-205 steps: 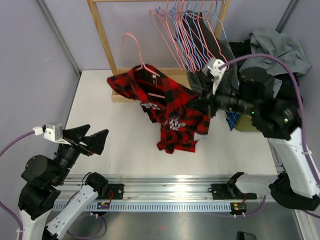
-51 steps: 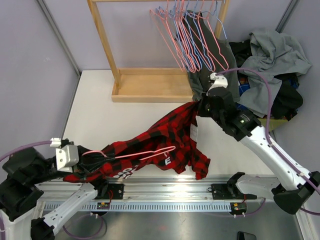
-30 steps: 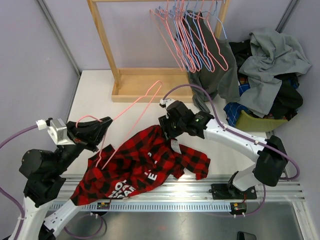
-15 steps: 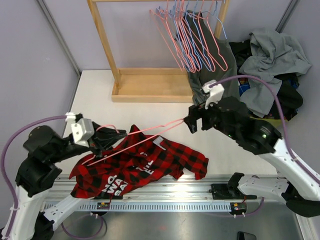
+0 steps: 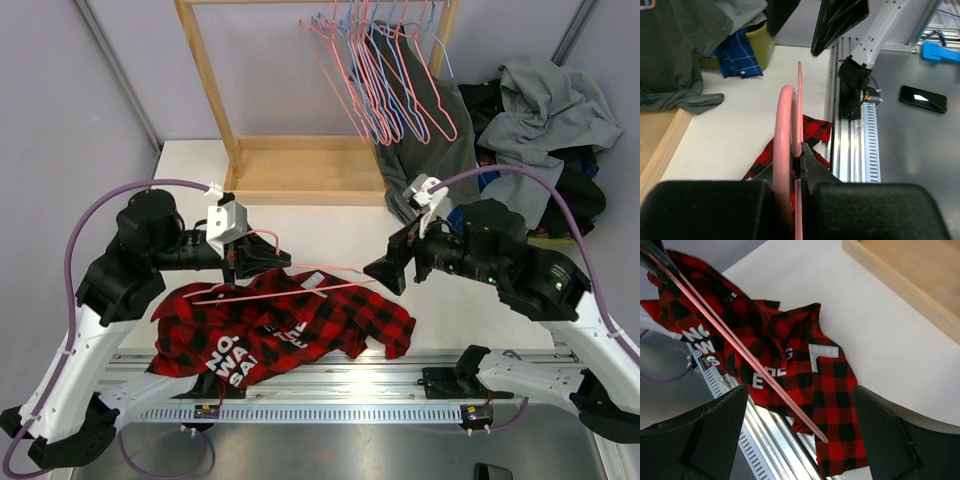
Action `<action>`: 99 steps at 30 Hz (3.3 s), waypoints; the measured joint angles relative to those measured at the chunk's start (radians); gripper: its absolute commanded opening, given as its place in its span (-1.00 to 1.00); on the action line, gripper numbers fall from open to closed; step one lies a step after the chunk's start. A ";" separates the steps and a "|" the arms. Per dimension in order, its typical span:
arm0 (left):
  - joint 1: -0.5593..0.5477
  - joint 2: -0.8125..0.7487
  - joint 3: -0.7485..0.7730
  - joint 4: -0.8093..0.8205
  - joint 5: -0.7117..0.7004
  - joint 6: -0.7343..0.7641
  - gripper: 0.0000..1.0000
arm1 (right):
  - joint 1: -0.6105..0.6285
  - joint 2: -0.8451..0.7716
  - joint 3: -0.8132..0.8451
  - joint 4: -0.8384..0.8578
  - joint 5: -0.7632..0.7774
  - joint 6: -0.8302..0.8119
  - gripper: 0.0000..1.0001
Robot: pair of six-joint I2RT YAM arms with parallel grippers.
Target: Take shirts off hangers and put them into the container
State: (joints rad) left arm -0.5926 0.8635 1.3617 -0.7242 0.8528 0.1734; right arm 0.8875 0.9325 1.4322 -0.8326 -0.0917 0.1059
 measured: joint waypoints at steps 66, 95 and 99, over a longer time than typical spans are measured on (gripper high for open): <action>0.066 -0.457 -0.323 0.159 -1.075 -0.396 0.98 | -0.163 0.985 0.897 0.188 0.356 0.080 -1.00; 0.066 -0.489 -0.325 0.123 -1.074 -0.433 0.98 | 0.014 0.577 0.298 0.214 0.235 0.082 0.99; 0.066 -0.490 -0.325 0.119 -1.074 -0.445 0.98 | 0.138 0.509 0.127 0.283 0.241 0.137 0.99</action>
State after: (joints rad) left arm -0.5262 0.3737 1.0367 -0.6048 -0.2214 -0.2714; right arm 1.0260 1.4418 1.5597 -0.5499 0.1490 0.2424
